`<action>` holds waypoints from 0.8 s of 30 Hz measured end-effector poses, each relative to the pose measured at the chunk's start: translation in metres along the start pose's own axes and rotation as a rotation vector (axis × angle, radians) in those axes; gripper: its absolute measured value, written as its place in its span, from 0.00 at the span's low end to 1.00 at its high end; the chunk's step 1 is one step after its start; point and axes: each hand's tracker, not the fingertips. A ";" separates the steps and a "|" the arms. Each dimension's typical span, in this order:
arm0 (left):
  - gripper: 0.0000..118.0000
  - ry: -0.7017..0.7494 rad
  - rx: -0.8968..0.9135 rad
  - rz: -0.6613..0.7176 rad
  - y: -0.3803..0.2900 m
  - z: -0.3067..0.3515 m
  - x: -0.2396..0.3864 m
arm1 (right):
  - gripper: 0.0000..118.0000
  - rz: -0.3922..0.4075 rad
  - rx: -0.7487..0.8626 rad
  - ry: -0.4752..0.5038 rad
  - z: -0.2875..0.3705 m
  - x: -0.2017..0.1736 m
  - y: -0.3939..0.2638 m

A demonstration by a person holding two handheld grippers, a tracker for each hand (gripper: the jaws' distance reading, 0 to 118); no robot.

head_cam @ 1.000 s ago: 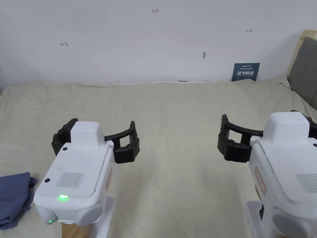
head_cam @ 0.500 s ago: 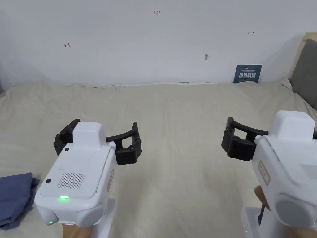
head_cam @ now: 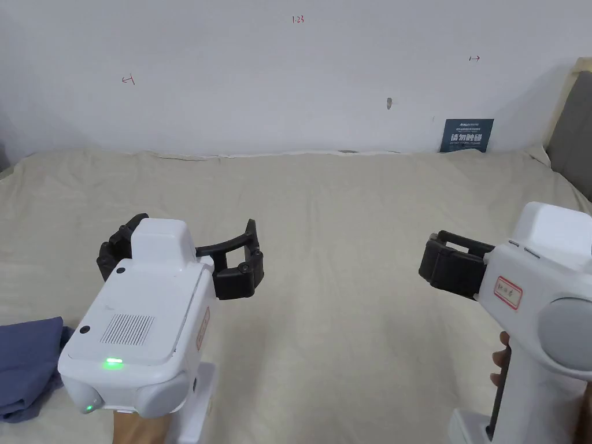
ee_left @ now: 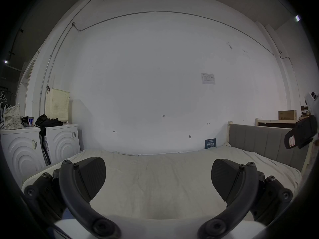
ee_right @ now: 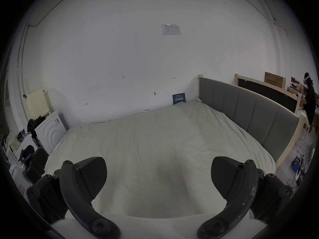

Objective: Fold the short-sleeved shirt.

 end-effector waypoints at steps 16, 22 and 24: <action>1.00 -0.003 0.013 -0.007 0.002 0.005 -0.001 | 1.00 0.129 0.092 -0.043 0.003 -0.015 -0.009; 1.00 0.001 0.012 -0.002 0.001 0.006 -0.002 | 1.00 0.117 0.097 0.008 -0.007 -0.008 -0.008; 1.00 0.002 0.013 0.000 0.002 0.007 -0.002 | 1.00 0.104 0.124 0.019 -0.009 -0.005 -0.009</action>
